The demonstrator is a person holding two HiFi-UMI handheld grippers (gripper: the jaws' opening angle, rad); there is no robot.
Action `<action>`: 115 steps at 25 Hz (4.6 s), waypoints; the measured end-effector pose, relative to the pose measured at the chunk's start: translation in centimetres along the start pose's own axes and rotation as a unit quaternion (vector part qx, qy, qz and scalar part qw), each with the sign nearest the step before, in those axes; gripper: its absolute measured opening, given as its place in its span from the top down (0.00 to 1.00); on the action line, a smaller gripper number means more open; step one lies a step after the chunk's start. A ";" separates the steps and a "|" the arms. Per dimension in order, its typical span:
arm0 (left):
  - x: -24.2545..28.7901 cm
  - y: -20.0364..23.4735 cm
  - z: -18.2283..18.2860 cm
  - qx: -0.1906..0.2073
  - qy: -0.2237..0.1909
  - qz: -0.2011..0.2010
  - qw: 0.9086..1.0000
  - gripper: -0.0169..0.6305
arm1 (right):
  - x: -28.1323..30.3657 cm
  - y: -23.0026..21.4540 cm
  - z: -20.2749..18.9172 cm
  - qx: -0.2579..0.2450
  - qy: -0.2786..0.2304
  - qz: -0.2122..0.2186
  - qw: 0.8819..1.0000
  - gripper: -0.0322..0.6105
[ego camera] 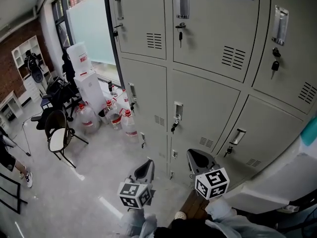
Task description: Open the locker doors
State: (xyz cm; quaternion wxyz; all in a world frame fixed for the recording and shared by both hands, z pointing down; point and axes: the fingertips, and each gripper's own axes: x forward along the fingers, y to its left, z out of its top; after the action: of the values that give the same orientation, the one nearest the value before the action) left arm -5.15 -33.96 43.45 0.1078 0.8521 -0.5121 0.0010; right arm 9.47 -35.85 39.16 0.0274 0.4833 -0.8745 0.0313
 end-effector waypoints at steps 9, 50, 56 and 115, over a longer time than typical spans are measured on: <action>2.5 -2.0 4.5 0.027 -0.028 -0.033 0.999 0.96 | -0.5 -3.0 5.9 -0.026 -0.040 -0.025 0.999 0.95; 11.7 -25.2 39.6 0.179 -0.287 -0.273 0.901 0.96 | -13.7 -14.3 43.2 -0.218 -0.203 -0.236 0.925 0.76; 12.2 -25.9 41.3 0.181 -0.291 -0.277 0.898 0.96 | -12.4 -15.8 43.8 -0.208 -0.175 -0.234 0.933 0.71; 3.7 -21.5 36.8 0.193 -0.268 -0.266 0.906 0.96 | -17.5 -10.3 42.9 -0.228 -0.173 -0.323 0.902 0.74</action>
State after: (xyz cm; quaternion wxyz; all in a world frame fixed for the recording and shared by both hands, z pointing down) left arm 11.40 -34.30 4.03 -0.2034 0.9292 -0.2655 -0.1574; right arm 26.73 -30.10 -4.62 -0.0062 0.7173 -0.6449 -0.2637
